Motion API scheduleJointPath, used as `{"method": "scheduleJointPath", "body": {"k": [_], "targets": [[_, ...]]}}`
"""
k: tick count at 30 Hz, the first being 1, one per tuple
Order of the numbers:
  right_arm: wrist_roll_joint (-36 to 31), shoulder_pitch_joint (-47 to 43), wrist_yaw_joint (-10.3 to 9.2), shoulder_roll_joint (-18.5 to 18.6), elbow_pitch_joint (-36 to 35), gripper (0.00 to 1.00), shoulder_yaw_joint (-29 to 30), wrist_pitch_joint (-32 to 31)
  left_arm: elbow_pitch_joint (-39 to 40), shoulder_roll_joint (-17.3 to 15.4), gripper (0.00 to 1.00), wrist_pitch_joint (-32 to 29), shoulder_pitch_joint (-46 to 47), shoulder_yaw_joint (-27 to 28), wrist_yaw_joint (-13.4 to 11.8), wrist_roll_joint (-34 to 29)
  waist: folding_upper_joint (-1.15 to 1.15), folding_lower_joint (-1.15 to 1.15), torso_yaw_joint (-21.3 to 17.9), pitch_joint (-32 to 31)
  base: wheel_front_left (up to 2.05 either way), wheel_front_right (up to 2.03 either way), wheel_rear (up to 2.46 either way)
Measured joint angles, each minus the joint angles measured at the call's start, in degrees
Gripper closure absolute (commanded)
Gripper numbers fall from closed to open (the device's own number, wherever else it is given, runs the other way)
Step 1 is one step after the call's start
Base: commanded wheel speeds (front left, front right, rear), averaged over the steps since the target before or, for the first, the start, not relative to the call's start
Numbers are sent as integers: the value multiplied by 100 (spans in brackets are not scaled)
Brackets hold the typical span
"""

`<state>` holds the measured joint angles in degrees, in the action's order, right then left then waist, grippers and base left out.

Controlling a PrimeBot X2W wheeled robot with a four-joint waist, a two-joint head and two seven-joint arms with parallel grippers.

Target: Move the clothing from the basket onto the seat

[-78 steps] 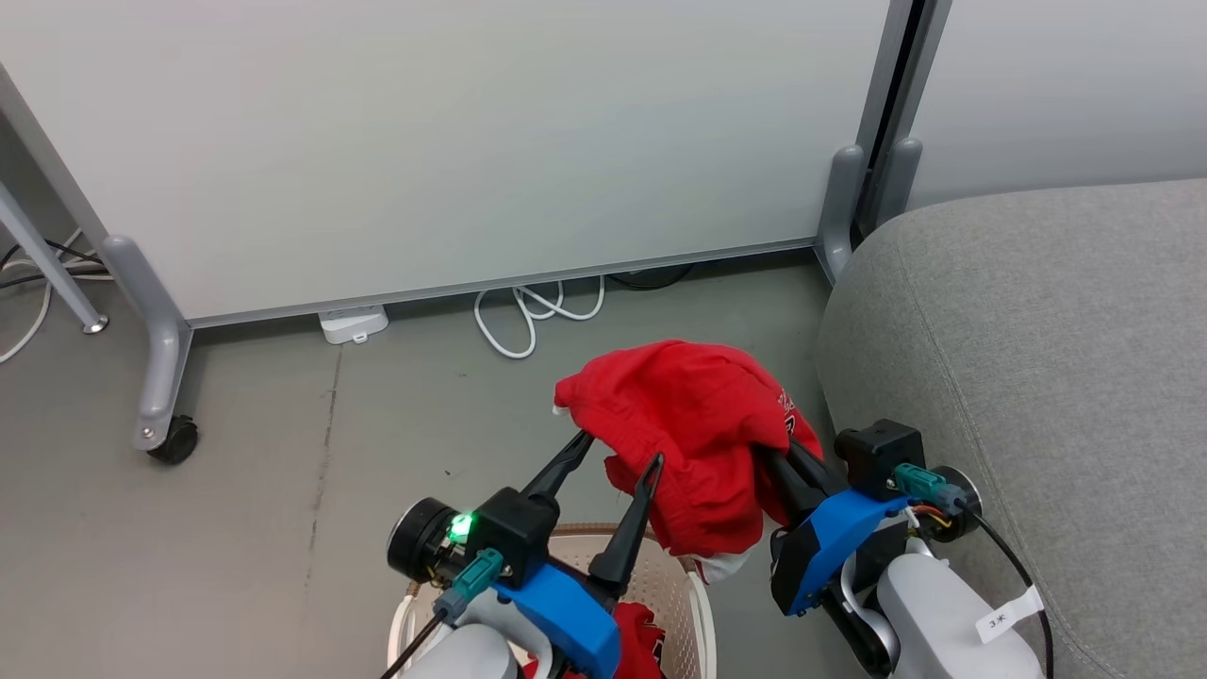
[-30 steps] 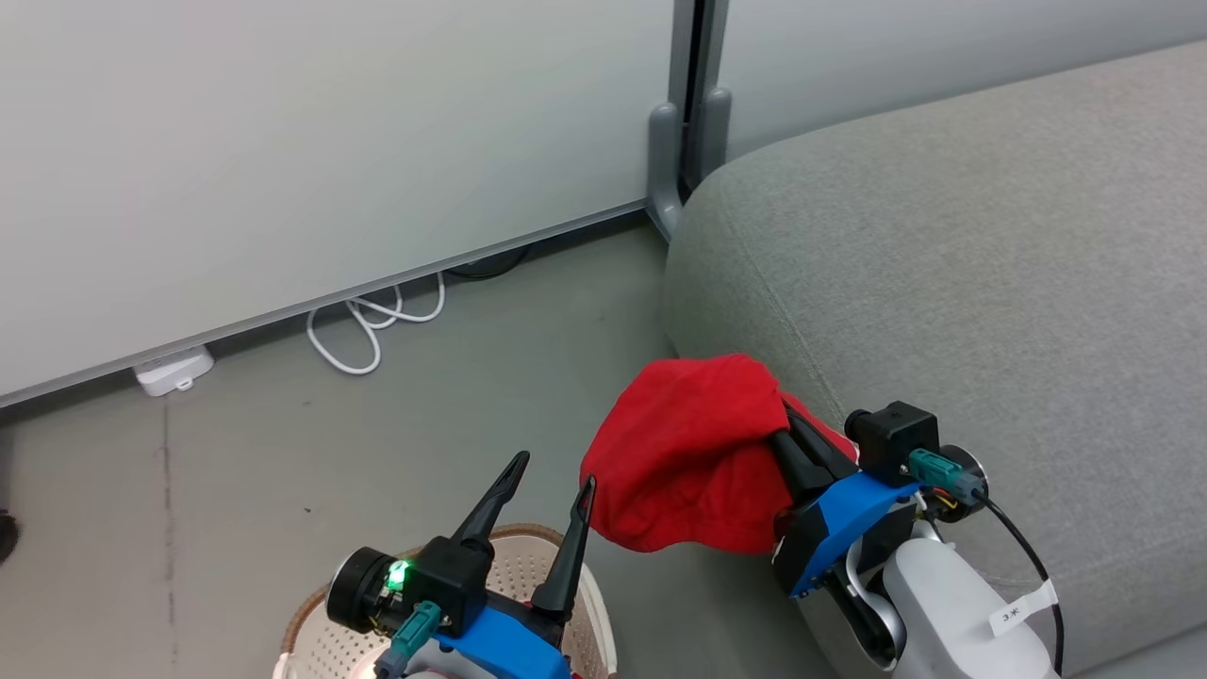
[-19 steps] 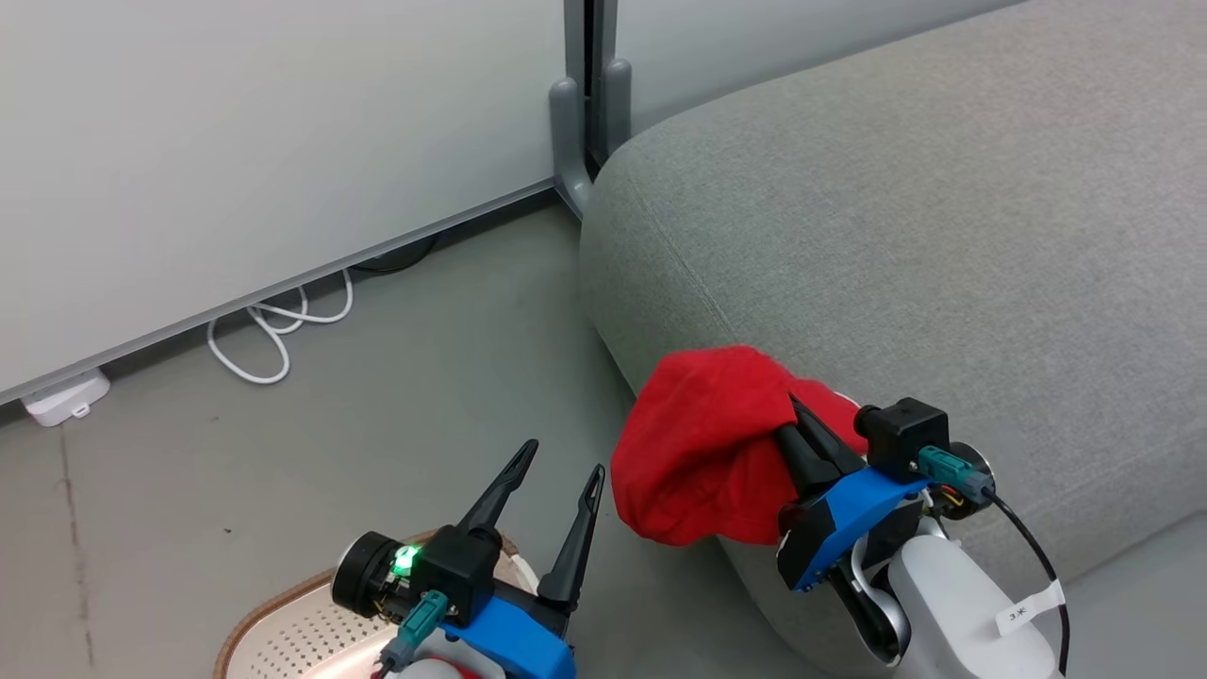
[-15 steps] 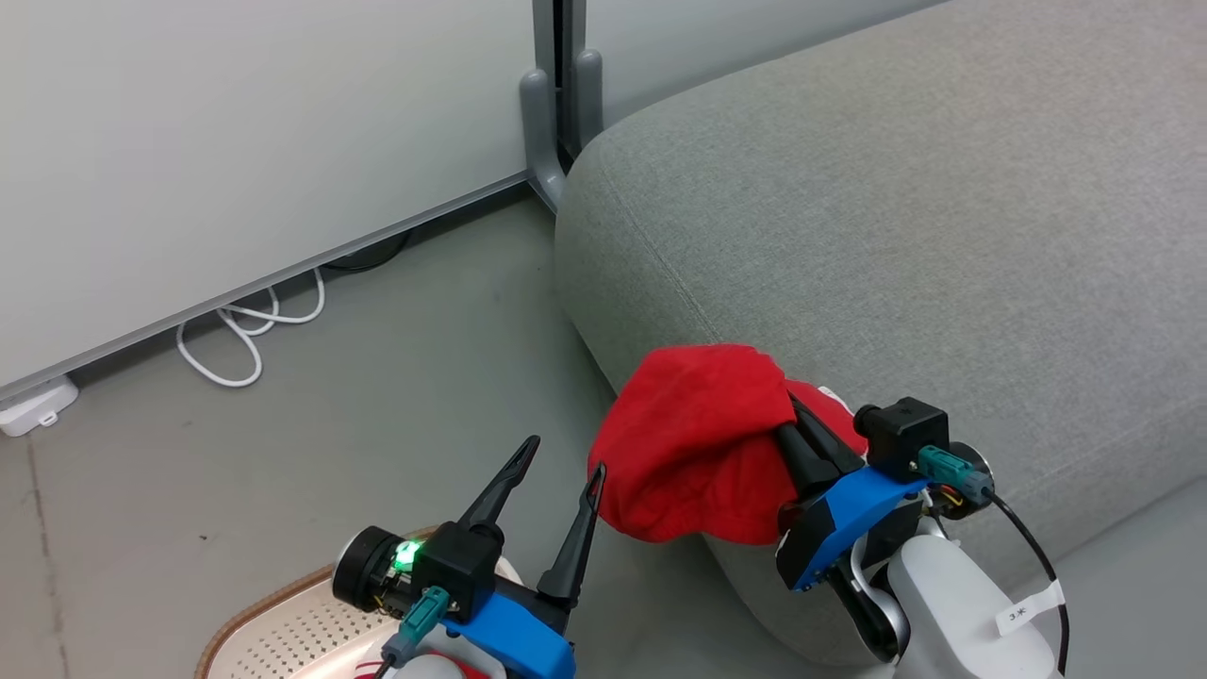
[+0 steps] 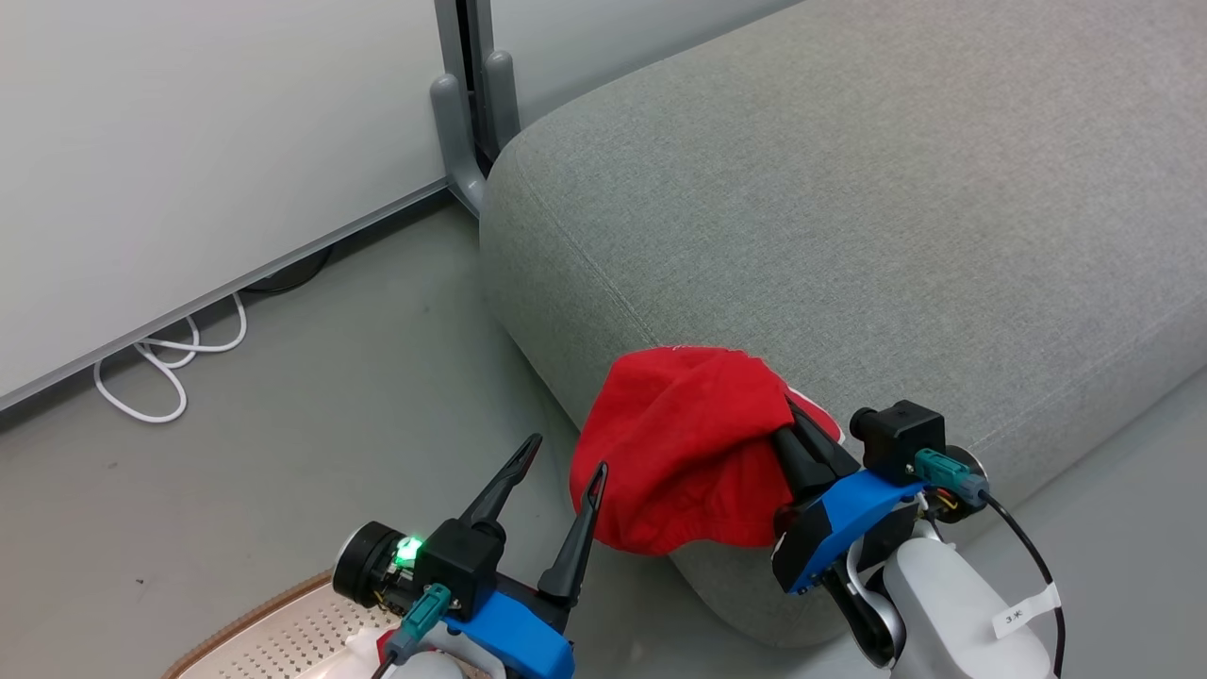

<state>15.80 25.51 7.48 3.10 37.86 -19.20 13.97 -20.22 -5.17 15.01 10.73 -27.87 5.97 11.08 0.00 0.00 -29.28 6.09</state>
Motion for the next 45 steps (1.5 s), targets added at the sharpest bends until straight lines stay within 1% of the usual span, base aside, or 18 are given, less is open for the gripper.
{"method": "scheduleJointPath", "body": {"k": [11, 17, 22, 24, 27, 31, 35, 40, 42, 45], "targets": [[27, -3, 0, -5, 11, 100, 21, 30, -2, 5, 0, 0, 1, 10, 31, -51, 0, 0, -84, 43, 0, 0, 0], [170, 47, 0, -11, -53, 100, 183, 48, 37, -22, 0, 0, 12, 7, 57, -110, 0, 0, -62, 181, 0, 0, 0], [270, 456, 0, 12, -134, 100, 255, -34, 169, -153, 0, 0, 59, 19, 58, -181, 0, 0, -79, 394, 0, 0, 0], [416, 686, 0, 71, -179, 100, 333, -125, 257, -234, 0, 0, 122, 33, 57, -226, 0, 0, -95, 536, 0, 0, 0], [726, 1067, 0, 261, -272, 100, 655, -286, 461, -405, 0, -37, 259, 36, 58, -312, 0, 0, -96, 822, 0, 0, 0], [1082, 1600, 0, 591, -537, 100, 1074, -479, 803, -654, 0, -243, 459, 98, 58, -375, 0, 0, -69, 1291, 0, 0, 0], [1115, 2096, 0, 990, -734, 100, 1533, -594, 1161, -918, 0, -515, 698, 125, 59, -514, 0, 1, -42, 1825, 0, 0, 0], [1274, 2551, 0, 1220, -813, 100, 2254, -601, 1639, -1181, 0, -792, 1016, -4, 79, -621, 0, 1, -8, 2518, 0, 0, 0], [1267, 2610, 0, 1338, -789, 100, 2464, -576, 1807, -1278, 0, -880, 1128, -66, 91, -658, -1, 1, 14, 2775, 0, 0, 0], [1305, 2672, 0, 1415, -639, 100, 2767, -439, 2056, -1405, 0, -1000, 1300, -108, 112, -686, -1, 1, 51, 3140, 0, 0, 0]]}}
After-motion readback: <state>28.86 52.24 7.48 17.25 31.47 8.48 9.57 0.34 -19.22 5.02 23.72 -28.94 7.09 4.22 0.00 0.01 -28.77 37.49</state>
